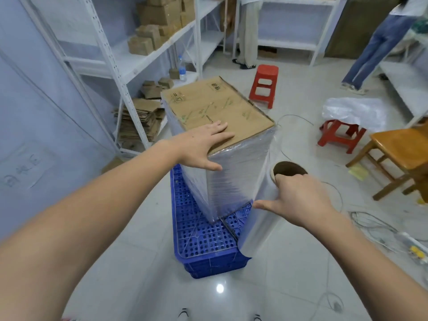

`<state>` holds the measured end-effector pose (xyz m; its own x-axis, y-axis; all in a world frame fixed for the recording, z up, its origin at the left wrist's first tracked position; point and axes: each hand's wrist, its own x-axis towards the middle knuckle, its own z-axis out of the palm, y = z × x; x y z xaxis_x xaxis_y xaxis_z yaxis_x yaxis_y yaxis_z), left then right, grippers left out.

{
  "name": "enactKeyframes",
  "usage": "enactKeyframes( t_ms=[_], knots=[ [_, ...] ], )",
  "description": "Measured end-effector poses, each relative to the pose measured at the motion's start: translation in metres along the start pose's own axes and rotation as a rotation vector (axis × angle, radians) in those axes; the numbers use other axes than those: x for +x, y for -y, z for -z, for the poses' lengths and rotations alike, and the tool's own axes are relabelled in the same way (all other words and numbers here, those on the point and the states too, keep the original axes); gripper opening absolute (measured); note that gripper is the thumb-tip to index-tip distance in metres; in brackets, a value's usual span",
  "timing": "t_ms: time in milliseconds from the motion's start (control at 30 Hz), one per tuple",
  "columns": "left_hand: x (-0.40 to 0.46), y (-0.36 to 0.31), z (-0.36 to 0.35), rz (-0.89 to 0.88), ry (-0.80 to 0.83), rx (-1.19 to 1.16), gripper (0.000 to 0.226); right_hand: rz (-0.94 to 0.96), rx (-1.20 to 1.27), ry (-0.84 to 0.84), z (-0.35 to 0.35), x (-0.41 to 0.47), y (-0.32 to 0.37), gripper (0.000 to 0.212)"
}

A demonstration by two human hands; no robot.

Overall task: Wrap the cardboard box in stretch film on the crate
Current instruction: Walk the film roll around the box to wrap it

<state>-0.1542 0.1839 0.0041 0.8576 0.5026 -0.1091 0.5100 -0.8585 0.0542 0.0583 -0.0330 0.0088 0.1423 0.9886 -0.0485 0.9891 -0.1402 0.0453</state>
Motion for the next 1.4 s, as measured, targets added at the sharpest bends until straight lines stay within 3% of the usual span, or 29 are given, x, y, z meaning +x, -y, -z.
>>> enactKeyframes(
  t_ms=[100, 300, 433, 567, 933, 1133, 1400],
  knots=[
    [0.001, 0.010, -0.016, -0.069, -0.048, 0.147, 0.119, -0.133, -0.023, -0.073, -0.005, 0.003, 0.024, 0.074],
    [0.009, 0.012, -0.030, -0.082, -0.162, 0.194, 0.095, -0.233, -0.092, -0.132, -0.013, -0.006, 0.036, 0.060],
    [0.014, 0.009, -0.026, -0.065, -0.166, 0.192, 0.091, -0.103, -0.090, -0.262, -0.016, -0.028, 0.041, 0.063],
    [0.015, 0.006, -0.025, -0.045, -0.167, 0.196, 0.088, -0.016, -0.097, -0.245, -0.014, -0.047, 0.055, 0.067],
    [0.006, 0.003, -0.026, -0.026, -0.185, 0.193, 0.086, 0.230, -0.005, -0.363, -0.022, -0.041, 0.118, 0.052],
    [0.004, 0.000, -0.028, -0.012, -0.202, 0.178, 0.085, 0.305, 0.092, -0.344, -0.027, -0.033, 0.136, 0.046],
    [0.001, -0.002, -0.026, 0.000, -0.192, 0.151, 0.086, 0.328, -0.002, -0.278, -0.019, -0.033, 0.148, 0.042]
  ],
)
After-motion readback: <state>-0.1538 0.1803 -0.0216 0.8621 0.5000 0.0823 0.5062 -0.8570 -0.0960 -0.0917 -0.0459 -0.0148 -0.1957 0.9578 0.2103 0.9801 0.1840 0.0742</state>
